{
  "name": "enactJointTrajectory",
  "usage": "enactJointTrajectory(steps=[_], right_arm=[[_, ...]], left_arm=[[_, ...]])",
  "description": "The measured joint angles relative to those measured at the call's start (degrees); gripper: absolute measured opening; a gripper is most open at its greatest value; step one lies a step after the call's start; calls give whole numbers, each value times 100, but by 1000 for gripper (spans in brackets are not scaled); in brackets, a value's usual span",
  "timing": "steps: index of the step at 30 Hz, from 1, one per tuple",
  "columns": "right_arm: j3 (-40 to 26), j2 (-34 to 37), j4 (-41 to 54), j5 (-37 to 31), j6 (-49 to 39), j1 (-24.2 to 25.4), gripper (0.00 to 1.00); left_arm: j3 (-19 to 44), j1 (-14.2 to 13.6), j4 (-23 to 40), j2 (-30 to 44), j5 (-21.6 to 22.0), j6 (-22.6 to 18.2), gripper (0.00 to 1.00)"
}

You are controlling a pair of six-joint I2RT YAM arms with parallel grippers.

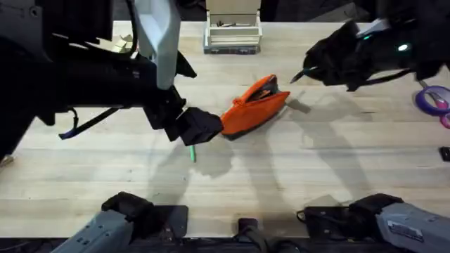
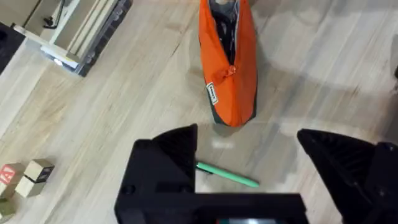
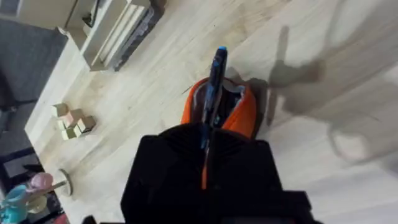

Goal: Unzip the bag, pick up the pens from the table one at a time and place them inside, then zip the bag closed.

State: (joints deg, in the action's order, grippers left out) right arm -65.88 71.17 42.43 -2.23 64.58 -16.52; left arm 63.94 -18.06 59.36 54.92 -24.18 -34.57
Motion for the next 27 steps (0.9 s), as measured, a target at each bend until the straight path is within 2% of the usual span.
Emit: enactJointTrajectory(steps=[10,19,27], right_arm=[[838,54,-1494,-283,391,-689,34],[1020,834,-2172,-311,788,-1085,35],[1022,995,-2059,-560,848,-1197,35]], left_arm=[[0,0,3,0,0,0,993],[0,0,1,0,0,0,993],[0,0,1,0,0,1,994]])
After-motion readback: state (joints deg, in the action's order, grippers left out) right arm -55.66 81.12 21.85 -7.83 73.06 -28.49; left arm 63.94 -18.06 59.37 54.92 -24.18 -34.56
